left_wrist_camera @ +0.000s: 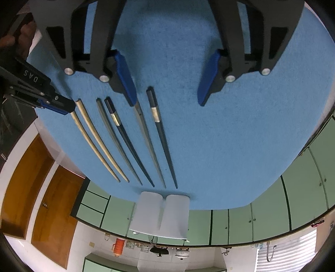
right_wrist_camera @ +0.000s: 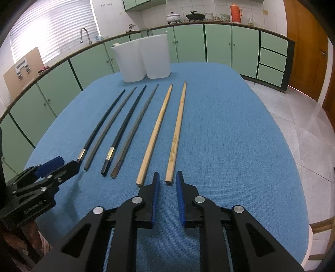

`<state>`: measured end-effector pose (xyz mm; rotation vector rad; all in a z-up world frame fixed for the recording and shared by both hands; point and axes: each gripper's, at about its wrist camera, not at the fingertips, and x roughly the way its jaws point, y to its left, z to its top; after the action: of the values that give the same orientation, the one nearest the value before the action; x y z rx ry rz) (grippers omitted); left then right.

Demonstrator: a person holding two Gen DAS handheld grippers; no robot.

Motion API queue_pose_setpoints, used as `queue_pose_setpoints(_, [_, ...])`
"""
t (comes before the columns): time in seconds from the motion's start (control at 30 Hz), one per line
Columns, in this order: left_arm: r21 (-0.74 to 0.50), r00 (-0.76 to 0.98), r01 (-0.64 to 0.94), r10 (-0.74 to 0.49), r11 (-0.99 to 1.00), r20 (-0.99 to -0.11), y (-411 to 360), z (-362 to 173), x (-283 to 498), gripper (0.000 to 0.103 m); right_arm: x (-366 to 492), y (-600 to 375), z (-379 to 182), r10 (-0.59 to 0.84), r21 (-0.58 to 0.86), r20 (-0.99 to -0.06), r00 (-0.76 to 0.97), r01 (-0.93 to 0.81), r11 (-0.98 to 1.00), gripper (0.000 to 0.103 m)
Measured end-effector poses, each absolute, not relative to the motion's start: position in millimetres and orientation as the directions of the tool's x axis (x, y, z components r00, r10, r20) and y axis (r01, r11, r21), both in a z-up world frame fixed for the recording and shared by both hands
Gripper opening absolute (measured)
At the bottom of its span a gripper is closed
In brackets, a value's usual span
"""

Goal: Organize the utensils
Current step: 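Grasp a black gold-banded chopstick with left gripper while right grasps a wooden chopstick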

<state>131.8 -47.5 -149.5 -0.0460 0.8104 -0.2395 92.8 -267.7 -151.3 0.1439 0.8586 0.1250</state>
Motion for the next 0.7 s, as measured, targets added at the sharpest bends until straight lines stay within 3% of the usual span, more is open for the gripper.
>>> queue_pose_setpoints(0.13, [-0.135, 0.663, 0.206, -0.240, 0.969, -0.710, -51, -150, 132, 0.041, 94, -267, -152, 0.167, 0.178, -0.743, 0.648, -0.049, 0.983, 0.016])
queue_pose_setpoints(0.3, [-0.135, 0.658, 0.231, -0.257, 0.964, -0.707, -60, -151, 129, 0.035, 95, -265, -152, 0.163, 0.176, -0.744, 0.648, -0.046, 0.983, 0.016])
queue_pose_setpoints(0.53, [-0.145, 0.656, 0.238, -0.270, 0.960, -0.705, -66, -154, 129, 0.009, 95, -265, -154, 0.157, 0.169, -0.738, 0.656, -0.046, 0.985, 0.016])
queue_pose_setpoints(0.7, [-0.142, 0.656, 0.237, -0.266, 0.961, -0.706, -68, -154, 128, 0.009, 94, -266, -154, 0.163, 0.178, -0.732, 0.662, -0.045, 0.983, 0.016])
